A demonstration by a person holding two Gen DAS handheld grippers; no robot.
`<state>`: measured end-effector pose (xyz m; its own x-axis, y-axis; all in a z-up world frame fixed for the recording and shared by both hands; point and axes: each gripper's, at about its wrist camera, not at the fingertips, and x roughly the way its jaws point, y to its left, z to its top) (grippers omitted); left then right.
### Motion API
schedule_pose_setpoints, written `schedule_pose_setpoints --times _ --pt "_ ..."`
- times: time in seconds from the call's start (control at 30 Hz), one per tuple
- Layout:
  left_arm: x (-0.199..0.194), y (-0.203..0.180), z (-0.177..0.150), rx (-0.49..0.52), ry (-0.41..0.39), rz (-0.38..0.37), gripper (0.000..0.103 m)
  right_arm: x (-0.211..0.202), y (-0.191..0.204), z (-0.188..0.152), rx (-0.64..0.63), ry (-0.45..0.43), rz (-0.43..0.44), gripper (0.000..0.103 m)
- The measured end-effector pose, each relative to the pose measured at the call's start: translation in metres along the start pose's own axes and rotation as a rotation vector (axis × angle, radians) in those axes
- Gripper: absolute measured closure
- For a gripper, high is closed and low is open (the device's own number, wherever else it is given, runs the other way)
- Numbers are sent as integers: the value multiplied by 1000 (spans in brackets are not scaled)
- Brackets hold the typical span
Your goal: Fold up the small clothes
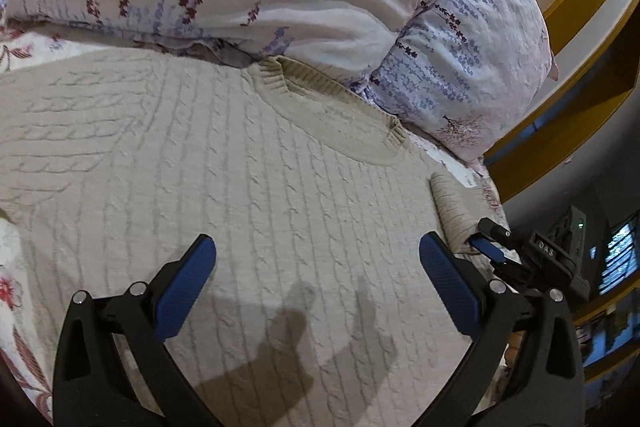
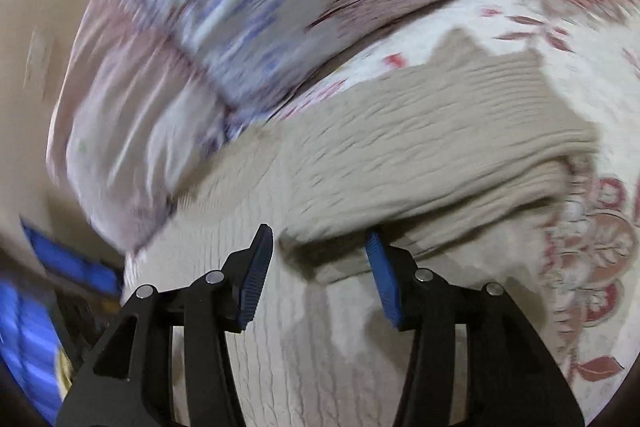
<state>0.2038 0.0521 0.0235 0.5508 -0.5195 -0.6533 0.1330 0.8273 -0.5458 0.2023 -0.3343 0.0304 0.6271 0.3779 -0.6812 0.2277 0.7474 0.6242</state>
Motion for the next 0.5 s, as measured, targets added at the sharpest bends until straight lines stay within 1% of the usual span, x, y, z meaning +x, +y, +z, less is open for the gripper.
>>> schedule_pose_setpoints --times 0.07,0.13,0.17,0.2,0.23,0.27,0.33,0.37,0.43,0.47,0.5 --pt "2 -2 1 -5 8 -14 2 -6 -15 8 84 -33 -9 53" --pt "1 -3 3 -4 4 -18 2 -10 -23 16 131 -77 -47 54" --pt "1 -3 3 -4 -1 -17 2 -10 -26 19 136 -97 -74 64" --pt "-1 -2 4 -8 -6 -15 2 -10 -25 23 130 -116 -113 82" --pt "-2 -1 5 -12 -8 -14 2 -10 -22 27 107 -131 -163 89" --pt "-4 2 5 -20 -10 -14 2 -10 -11 30 53 -149 -215 93" --pt "-8 6 7 -38 -23 -19 2 -10 16 31 -55 -193 -232 94" --pt "-10 8 7 -45 -29 -21 3 -9 41 28 -142 -217 -209 94" --pt "-13 13 9 -68 -41 -38 5 -4 81 17 -267 -228 -150 94" --pt "-13 15 10 -90 -42 -53 6 5 108 4 -362 -196 -95 94" --pt "-13 17 10 -106 -40 -67 6 16 126 -6 -430 -147 -56 93"
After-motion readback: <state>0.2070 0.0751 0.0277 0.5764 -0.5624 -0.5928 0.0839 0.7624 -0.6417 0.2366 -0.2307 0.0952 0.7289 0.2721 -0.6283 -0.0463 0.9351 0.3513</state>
